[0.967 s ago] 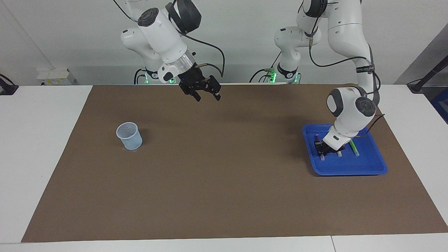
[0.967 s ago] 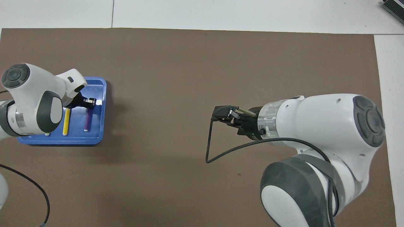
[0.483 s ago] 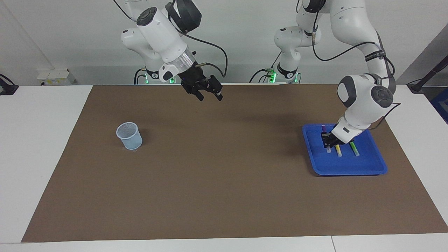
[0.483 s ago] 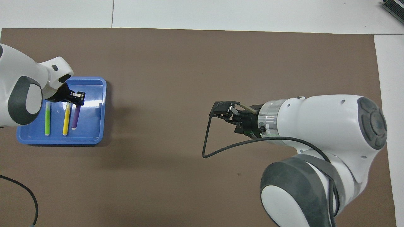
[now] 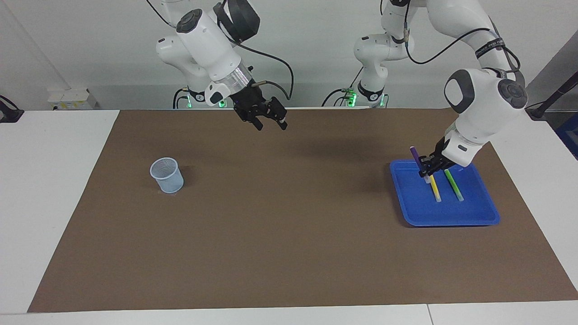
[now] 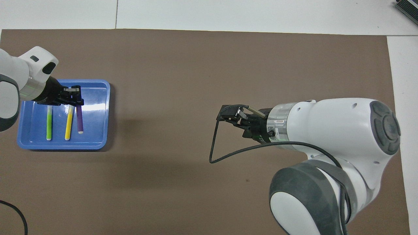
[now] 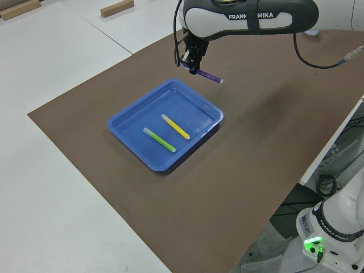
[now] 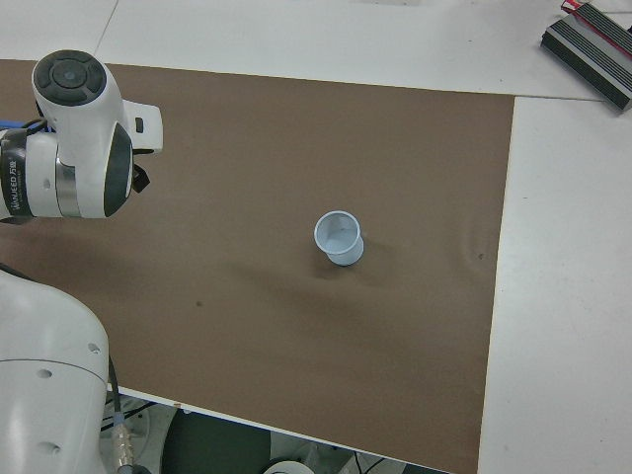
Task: Transfer and insert pens with both arms
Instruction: 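Carry the purple pen toward the right gripper, which grasps its tip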
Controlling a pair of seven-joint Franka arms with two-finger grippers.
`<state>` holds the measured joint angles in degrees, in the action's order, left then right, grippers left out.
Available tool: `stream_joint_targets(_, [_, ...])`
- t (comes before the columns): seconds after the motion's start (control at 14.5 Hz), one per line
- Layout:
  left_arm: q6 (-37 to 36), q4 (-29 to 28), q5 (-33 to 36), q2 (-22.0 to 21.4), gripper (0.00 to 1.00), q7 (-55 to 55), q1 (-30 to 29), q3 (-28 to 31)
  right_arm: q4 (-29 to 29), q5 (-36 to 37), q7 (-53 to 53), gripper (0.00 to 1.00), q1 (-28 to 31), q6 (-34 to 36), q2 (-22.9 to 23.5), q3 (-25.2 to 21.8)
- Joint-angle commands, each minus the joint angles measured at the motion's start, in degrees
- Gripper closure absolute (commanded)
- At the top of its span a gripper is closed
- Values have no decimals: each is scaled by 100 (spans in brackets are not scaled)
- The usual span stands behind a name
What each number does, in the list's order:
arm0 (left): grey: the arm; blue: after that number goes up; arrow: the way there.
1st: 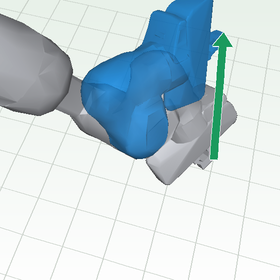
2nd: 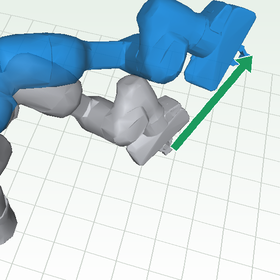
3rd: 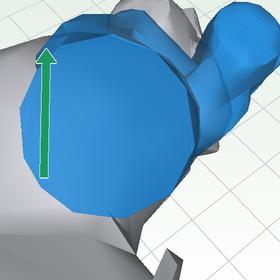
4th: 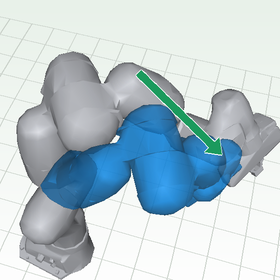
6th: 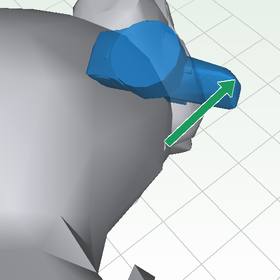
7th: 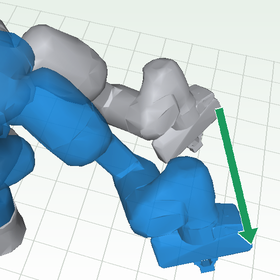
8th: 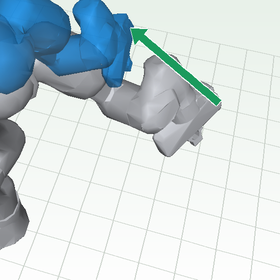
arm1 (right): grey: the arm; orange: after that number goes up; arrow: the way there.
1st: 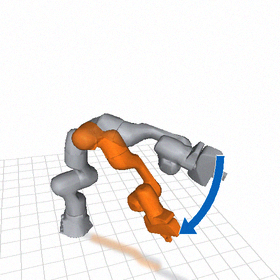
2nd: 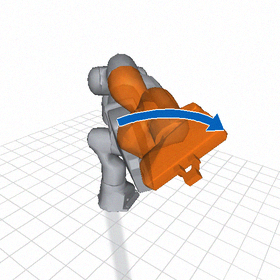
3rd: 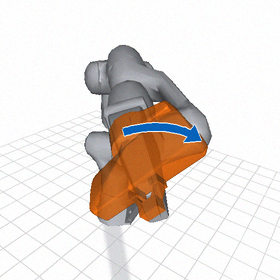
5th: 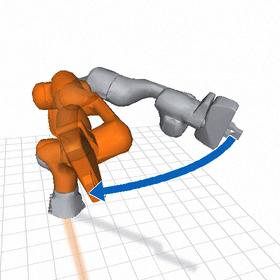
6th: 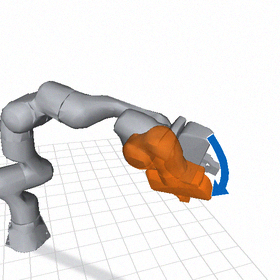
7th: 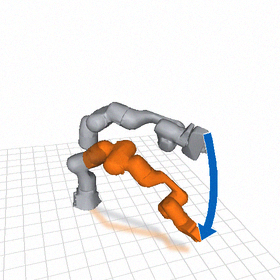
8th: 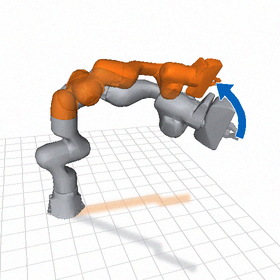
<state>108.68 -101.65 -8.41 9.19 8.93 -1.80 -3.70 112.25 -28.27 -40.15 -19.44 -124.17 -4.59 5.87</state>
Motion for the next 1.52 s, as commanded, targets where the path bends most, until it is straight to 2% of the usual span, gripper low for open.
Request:
stream_joint_targets(0.0, [-180,22,-292,-172,100,1142,126,10,69,-231,-99,0,-77,-247,-24,28])
stream_joint_targets(0.14, [-224,22,-432,-216,100,1801,162,-60,69,-433,-134,0,-183,-493,-7,28])
stream_joint_targets(0.28, [-250,14,-958,-286,100,2435,153,-60,60,-548,-300,0,-445,-879,37,19])
stream_joint_targets(0.55, [-329,-57,-1539,-497,100,3534,162,-69,60,-584,-907,0,-798,-1662,116,19])
stream_joint_targets(0.69, [-347,-127,-1769,-637,100,4026,162,-69,8,-592,-942,0,-964,-1838,247,19])
stream_joint_targets(1.04, [-269,-513,-2138,-1041,100,5266,276,-69,-281,-584,-1916,0,-1694,-3269,862,19])
stream_joint_targets(1.31, [-242,-882,-2437,-1331,100,5803,478,-60,-476,-584,-2129,0,-1827,-3473,986,28])
stream_joint_targets(1.45, [-216,-970,-2551,-1411,100,6066,478,-69,-589,-584,-2260,0,-1967,-3963,1205,19])
